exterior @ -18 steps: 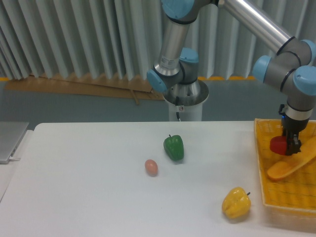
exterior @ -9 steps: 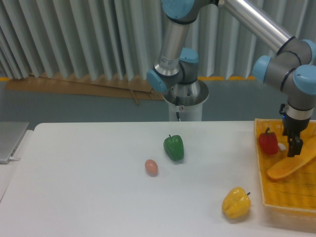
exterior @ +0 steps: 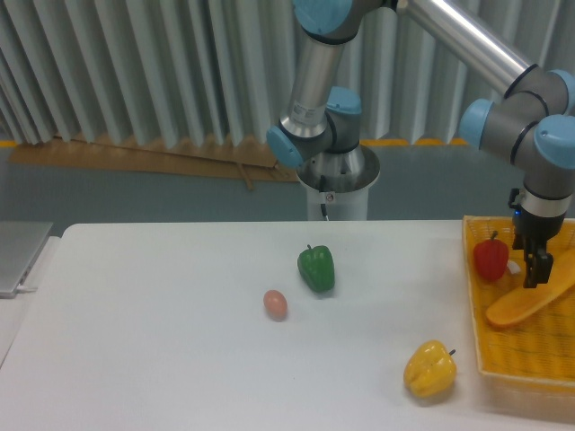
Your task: Place the red peppers in a basket
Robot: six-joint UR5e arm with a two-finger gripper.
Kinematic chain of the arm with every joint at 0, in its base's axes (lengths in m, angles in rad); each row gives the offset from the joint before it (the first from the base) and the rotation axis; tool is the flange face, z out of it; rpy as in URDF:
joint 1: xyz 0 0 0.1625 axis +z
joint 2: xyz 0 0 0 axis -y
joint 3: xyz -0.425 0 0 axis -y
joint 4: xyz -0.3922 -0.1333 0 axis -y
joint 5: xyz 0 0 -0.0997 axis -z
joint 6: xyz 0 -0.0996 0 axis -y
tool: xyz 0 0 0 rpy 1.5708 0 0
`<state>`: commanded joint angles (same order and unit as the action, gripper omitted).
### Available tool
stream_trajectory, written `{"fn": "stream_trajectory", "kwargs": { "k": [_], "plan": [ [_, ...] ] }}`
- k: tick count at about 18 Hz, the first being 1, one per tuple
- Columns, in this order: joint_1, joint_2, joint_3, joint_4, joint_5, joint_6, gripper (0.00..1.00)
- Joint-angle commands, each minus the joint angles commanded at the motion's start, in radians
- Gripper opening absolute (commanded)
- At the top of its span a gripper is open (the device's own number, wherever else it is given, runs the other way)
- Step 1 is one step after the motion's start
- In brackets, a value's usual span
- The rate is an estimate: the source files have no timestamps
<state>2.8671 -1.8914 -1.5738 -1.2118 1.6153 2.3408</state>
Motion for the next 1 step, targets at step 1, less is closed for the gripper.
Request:
{"fn": "stream_trajectory", "kwargs": {
  "k": [1],
  "plan": [
    [-0.006, 0.002, -0.003, 0.000, 0.000, -0.002, 1.00]
  ]
}}
